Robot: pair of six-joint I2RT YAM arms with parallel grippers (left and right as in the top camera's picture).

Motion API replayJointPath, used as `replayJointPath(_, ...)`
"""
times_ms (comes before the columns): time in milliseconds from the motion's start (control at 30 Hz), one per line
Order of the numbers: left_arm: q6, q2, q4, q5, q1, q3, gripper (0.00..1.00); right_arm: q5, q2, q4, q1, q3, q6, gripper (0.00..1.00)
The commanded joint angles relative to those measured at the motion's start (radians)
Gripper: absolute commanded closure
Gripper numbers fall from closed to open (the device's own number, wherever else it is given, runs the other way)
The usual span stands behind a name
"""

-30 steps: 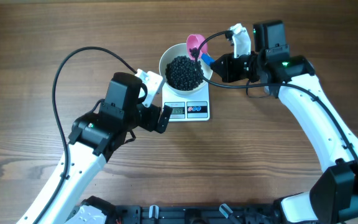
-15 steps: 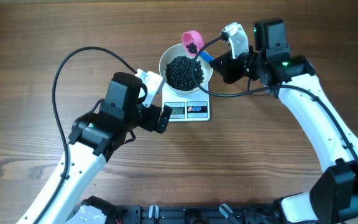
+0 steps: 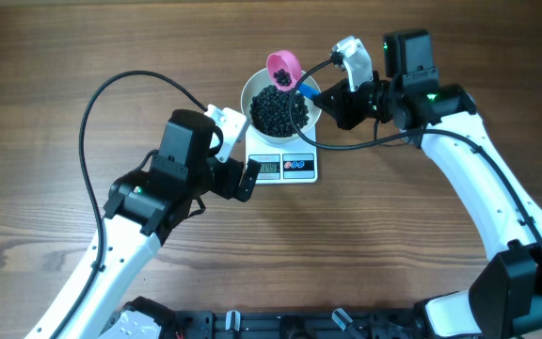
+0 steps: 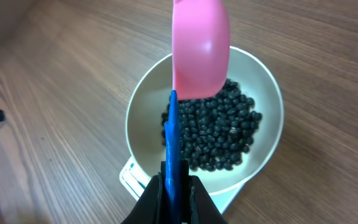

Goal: Scoop item into bowl and weigh 150g on scale
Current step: 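Tilt the pink cup over the white bowl to pour a few beans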

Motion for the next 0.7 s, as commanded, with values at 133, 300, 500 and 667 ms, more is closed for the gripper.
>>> replayJointPath(133, 0.019, 0.004, 0.003, 0.001, 0.005, 0.018, 0.0, -0.038, 0.015, 0.006, 0.003, 0.008, -0.013, 0.96)
replayJointPath(300, 0.019, 0.004, 0.003, 0.001, 0.005, 0.018, 0.0, 0.039, 0.015, -0.002, 0.003, 0.008, 0.053, 0.96)
replayJointPath(500, 0.019, 0.004, 0.003, 0.001, 0.005, 0.018, 0.0, 0.056, 0.015, -0.008, 0.003, 0.008, 0.076, 0.96)
replayJointPath(667, 0.019, 0.004, 0.003, 0.001, 0.005, 0.018, 0.0, 0.046, 0.015, -0.008, 0.003, 0.008, 0.039, 0.96)
